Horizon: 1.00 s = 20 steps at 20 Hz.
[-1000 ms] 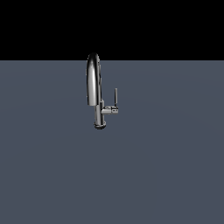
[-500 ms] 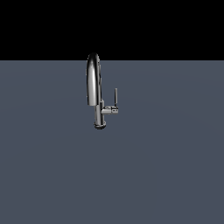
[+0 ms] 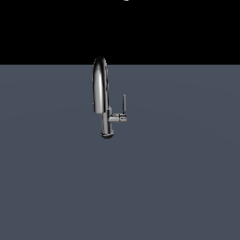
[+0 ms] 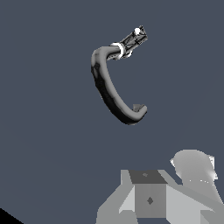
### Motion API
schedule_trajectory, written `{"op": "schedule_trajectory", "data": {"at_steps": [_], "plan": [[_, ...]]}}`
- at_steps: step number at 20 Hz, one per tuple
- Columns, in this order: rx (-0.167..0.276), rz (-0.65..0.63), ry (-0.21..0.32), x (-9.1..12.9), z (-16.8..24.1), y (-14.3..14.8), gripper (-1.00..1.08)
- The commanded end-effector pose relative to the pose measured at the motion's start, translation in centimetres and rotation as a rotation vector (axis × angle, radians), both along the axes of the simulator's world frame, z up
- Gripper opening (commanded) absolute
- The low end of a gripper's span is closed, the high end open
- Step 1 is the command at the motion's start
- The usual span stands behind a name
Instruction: Turn on the faucet by rotating a designated handle.
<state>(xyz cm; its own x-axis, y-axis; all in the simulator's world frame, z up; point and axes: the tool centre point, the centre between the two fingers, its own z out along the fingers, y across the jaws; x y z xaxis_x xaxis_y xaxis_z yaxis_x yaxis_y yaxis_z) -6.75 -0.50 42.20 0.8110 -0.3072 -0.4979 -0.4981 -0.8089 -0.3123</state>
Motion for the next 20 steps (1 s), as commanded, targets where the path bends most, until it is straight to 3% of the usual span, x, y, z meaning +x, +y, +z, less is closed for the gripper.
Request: {"op": "schedule_trajectory", "data": {"at_steps": [1, 20], "plan": [[0.040, -0.038, 0.041, 1.3, -1.0, -0.2, -1.00], [0.381, -0.362, 0.388, 10.2, -11.6, -1.8, -1.00]]}}
